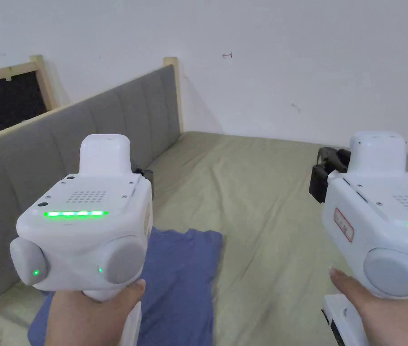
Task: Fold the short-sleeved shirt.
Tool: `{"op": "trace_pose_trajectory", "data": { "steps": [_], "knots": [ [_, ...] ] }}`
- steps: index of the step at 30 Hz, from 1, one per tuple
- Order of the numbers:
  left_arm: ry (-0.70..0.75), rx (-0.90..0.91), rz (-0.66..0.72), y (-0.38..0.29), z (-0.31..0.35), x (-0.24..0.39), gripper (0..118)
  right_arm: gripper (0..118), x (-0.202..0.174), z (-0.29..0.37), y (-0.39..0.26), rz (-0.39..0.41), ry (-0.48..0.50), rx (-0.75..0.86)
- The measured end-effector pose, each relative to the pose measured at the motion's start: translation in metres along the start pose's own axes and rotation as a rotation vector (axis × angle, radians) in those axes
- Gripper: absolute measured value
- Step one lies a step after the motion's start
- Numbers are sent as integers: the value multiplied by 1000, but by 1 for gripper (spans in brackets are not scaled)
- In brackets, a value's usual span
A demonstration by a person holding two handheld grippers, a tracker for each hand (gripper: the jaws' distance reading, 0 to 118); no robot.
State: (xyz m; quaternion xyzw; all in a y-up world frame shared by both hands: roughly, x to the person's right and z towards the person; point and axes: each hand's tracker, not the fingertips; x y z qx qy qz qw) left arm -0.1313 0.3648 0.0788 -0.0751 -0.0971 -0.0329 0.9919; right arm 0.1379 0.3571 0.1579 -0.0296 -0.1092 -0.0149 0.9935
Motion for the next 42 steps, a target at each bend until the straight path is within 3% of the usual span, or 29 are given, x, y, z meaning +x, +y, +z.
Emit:
{"op": "trace_pose_trajectory", "data": {
  "steps": [2, 5, 6, 10, 13, 14, 15, 16, 17, 20, 22, 27, 32, 33, 35, 36, 37, 40, 42],
  "knots": [
    [-2, -27, 11, -5, -5, -6, 0, 1, -5, -5, -1, 14, 5, -11],
    [-130, -149, 95, -23, -30, -23, 0, 1, -2, -13, -7, -5, 46, -94],
    [-192, -257, 97, -35, -49, -28, 0, 1, 1, -15, -11, -20, 60, -117],
    [-209, -712, -45, -105, -136, -34, 0, 1, 13, -24, -28, 6, 43, -169],
    [-184, -935, -23, -160, -180, -39, 0, 1, 18, -36, -46, 24, 38, -250],
    [-177, -985, 13, -178, -191, -43, 7, 1, 20, -40, -52, 17, 47, -284],
    [-156, -1035, 40, -192, -202, -45, 32, 1, 22, -44, -59, 10, 55, -309],
    [-137, -1066, 44, -202, -211, -46, 84, 1, 24, -47, -63, 6, 59, -321],
    [-134, -1103, 60, -215, -221, -45, 107, 1, 27, -49, -69, 4, 60, -331],
    [-126, -1091, 56, -232, -238, -39, 106, 1, 33, -56, -83, 7, 50, -363],
    [-117, -1106, 39, -246, -247, -34, 118, 1, 39, -60, -91, 1, 41, -388],
    [-114, -1051, -69, -271, -247, -27, 118, 1, 50, -66, -106, -15, 22, -438],
    [-160, -991, -44, -265, -238, -36, 118, 1, 57, -66, -112, -49, 12, -464],
    [-188, -968, -24, -260, -232, -39, 113, 1, 59, -65, -111, -52, 15, -469],
    [-182, -881, -23, -239, -215, -47, 73, 1, 61, -62, -108, -50, 22, -473],
    [-190, -843, -18, -229, -205, -50, 43, 1, 62, -60, -106, -46, 22, -469],
    [-176, -824, -38, -223, -198, -53, 0, 1, 62, -58, -105, -45, 19, -462],
    [-199, -742, -6, -197, -176, -70, 0, 1, 65, -52, -99, -72, 19, -448],
    [-140, -679, -24, -176, -162, -81, 0, 1, 68, -46, -92, -91, 24, -444]
  ]
}}
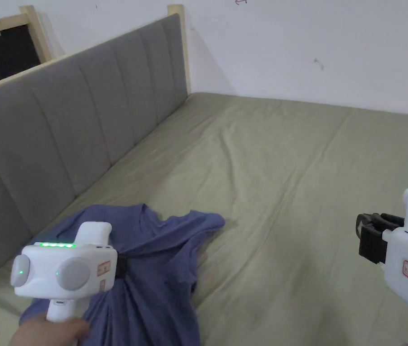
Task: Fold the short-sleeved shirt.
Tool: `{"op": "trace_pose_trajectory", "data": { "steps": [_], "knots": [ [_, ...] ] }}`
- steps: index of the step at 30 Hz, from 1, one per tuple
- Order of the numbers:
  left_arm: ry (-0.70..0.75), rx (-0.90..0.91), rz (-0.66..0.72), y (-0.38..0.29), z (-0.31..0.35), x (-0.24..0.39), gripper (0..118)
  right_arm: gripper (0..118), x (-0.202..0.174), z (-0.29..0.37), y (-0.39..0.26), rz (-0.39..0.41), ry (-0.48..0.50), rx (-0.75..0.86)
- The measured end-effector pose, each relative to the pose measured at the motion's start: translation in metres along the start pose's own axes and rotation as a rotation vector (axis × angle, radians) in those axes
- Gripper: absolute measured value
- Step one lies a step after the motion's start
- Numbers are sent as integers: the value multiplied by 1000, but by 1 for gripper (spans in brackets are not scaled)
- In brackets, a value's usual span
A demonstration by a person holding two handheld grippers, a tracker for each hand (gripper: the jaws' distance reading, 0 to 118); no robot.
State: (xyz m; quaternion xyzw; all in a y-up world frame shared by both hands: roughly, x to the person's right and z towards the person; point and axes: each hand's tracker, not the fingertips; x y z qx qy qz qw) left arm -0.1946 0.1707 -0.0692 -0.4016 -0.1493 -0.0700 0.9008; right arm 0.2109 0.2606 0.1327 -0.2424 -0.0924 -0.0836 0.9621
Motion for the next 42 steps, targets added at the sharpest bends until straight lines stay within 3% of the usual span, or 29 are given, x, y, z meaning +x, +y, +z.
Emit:
{"op": "trace_pose_trajectory", "data": {
  "steps": [3, 7, 15, 22, 26, 29, 35, 36, 37, 39, 40, 42],
  "knots": [
    [34, 126, 58, 15, 44, -18, 0, 1, 2, 17, 5, 5, -4, 33],
    [61, 280, 11, 51, 99, -20, 0, 1, 9, 42, 11, 3, -15, 79],
    [-250, 524, -159, 122, 225, 106, 0, 1, 44, 100, 21, -62, -89, 188],
    [-506, 582, -268, 156, 264, 218, 0, 1, 87, 159, 21, -99, -191, 259],
    [-594, 490, -349, 158, 238, 286, 0, 1, 115, 187, 17, -120, -263, 288],
    [-644, 203, -320, 155, 188, 346, 0, 1, 136, 193, 7, -160, -347, 280],
    [-638, -249, -466, 86, 62, 459, 2, 1, 168, 192, -20, -229, -394, 223],
    [-654, -299, -445, 70, 42, 468, 7, 1, 171, 192, -23, -234, -400, 211],
    [-700, -342, -411, 58, 28, 470, 28, 1, 174, 192, -27, -239, -403, 201],
    [-769, -475, -305, 36, 0, 473, 86, 1, 179, 192, -32, -251, -411, 185],
    [-802, -508, -242, 25, -6, 468, 99, 1, 182, 192, -35, -256, -415, 178],
    [-816, -497, -185, 18, -13, 460, 97, 1, 185, 191, -39, -258, -420, 169]
  ]
}}
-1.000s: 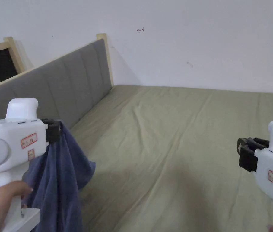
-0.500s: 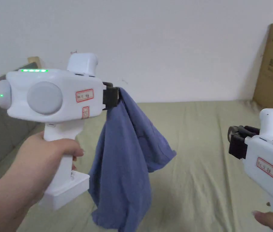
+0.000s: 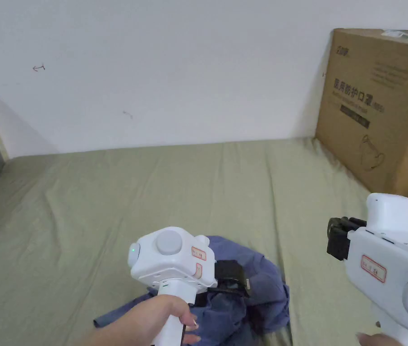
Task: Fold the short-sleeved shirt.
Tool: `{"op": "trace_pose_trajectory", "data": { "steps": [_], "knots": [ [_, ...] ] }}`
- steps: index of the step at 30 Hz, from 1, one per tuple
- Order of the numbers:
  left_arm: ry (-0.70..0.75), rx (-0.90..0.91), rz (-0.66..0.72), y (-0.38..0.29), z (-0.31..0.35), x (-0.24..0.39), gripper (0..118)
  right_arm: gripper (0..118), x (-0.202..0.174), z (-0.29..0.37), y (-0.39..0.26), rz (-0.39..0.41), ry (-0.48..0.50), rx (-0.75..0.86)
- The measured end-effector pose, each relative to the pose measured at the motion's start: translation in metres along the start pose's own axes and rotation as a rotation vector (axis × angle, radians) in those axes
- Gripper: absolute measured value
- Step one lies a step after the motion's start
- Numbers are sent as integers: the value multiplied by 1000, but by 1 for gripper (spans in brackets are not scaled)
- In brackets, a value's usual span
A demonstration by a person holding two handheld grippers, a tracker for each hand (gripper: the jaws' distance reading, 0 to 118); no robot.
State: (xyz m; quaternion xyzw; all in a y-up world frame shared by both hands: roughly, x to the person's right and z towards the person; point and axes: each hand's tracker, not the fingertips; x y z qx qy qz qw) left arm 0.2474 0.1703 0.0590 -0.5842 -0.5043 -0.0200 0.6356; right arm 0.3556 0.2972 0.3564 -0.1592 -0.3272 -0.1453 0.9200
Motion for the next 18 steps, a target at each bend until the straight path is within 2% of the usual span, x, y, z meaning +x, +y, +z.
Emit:
{"op": "trace_pose_trajectory", "data": {
  "steps": [3, 5, 8, 10, 11, 12, 13, 14, 15, 16, 18],
  "knots": [
    [51, 122, -122, -4, 39, 3, 97, 1, 2, -5, -2, 9, -13, -12],
    [68, 269, -213, -8, 82, 6, 97, 1, 2, -8, -1, -5, -6, -13],
    [147, 491, -229, -24, 146, 12, 104, 1, -2, -10, 0, -18, 6, -3],
    [205, 598, -204, -42, 175, 6, 100, 1, -7, -10, -1, -11, 11, 11],
    [213, 639, -195, -54, 187, 1, 91, 1, -9, -9, -2, -5, 13, 22],
    [229, 676, -185, -64, 197, -2, 71, 1, -11, -8, -3, -2, 16, 33],
    [262, 713, -172, -75, 205, -6, 30, 1, -13, -7, -3, 0, 19, 43],
    [326, 722, -147, -83, 205, -13, 0, 1, -15, -7, -4, -2, 21, 52],
    [409, 715, -128, -88, 206, -15, 0, 1, -16, -7, -4, -3, 23, 57],
    [427, 709, -110, -93, 207, -20, 0, 1, -18, -8, -4, -3, 26, 58],
    [384, 683, -74, -94, 203, -36, 0, 1, -22, -11, -3, -1, 29, 50]
  ]
}}
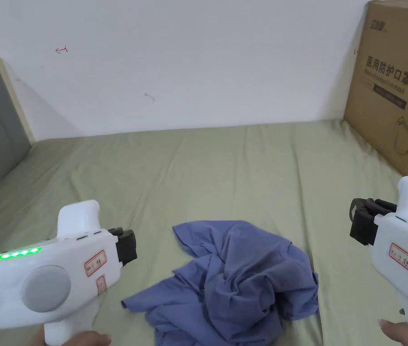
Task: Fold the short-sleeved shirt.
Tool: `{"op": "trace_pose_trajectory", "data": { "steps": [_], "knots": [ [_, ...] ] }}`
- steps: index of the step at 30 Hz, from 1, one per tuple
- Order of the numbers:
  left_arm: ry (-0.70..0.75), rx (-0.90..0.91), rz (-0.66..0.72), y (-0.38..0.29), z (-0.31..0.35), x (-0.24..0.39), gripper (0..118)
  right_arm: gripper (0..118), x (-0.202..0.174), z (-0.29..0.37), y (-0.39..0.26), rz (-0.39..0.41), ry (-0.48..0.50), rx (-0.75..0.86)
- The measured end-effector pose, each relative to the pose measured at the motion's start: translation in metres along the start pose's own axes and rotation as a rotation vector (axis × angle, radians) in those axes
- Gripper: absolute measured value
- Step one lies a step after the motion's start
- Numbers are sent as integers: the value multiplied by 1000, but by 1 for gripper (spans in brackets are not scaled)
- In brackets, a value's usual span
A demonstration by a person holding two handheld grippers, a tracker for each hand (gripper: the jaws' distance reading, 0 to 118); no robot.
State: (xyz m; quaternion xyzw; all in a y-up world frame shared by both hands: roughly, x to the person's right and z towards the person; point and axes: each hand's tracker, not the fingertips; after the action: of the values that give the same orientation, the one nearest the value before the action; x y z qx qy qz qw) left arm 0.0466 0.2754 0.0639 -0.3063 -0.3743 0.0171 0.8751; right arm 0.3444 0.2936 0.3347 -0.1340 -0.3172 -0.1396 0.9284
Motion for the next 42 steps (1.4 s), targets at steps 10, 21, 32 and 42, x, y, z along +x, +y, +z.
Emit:
{"op": "trace_pose_trajectory", "data": {
  "steps": [10, 21, 32, 42],
  "knots": [
    [147, -517, 24, -30, -161, -53, 96, 1, 3, -23, -13, 34, -3, -75],
    [52, -463, -40, -68, -171, -53, 8, 1, 31, -120, -27, 3, -32, -296],
    [183, -195, 73, -45, -62, -126, 3, 71, 50, -277, -46, 58, -4, -699],
    [189, -233, 148, -51, -67, -130, 3, 0, 18, -305, -85, 282, 58, -889]
  ]
}}
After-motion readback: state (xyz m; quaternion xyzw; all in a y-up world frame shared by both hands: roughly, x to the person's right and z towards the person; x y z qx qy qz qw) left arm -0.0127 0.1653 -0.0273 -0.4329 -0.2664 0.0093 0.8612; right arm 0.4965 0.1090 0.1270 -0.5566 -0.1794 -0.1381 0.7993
